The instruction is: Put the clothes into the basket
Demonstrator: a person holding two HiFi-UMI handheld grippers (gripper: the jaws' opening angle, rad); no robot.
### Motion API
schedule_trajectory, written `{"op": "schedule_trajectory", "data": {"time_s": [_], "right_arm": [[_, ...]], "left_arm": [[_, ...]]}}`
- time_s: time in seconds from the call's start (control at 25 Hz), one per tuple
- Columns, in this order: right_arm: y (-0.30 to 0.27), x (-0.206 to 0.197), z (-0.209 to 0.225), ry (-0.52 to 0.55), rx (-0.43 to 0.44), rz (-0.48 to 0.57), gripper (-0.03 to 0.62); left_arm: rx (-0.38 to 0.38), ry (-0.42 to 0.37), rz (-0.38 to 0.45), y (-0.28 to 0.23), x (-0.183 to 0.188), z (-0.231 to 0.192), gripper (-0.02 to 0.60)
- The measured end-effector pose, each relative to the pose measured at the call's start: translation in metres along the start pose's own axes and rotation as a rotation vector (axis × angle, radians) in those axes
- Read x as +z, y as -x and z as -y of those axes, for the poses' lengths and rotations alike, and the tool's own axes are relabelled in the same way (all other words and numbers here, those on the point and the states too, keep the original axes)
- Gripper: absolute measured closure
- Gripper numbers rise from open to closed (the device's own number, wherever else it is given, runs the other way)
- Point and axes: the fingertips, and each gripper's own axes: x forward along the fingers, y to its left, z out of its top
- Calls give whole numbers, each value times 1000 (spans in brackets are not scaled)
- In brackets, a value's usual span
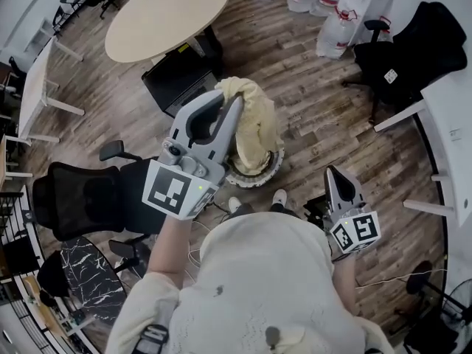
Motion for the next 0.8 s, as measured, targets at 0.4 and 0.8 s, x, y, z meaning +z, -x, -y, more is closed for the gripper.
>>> {"op": "schedule_trajectory", "data": {"time_s": [0.4,0.8], "right_arm": [[-19,-13,-18,-5,21,-40,584],[-36,-22,-28,-18,4,-69,585]], "left_arm": [[2,70,-158,16,-80,-3,530],[-5,112,-307,45,-156,-10,529]]}}
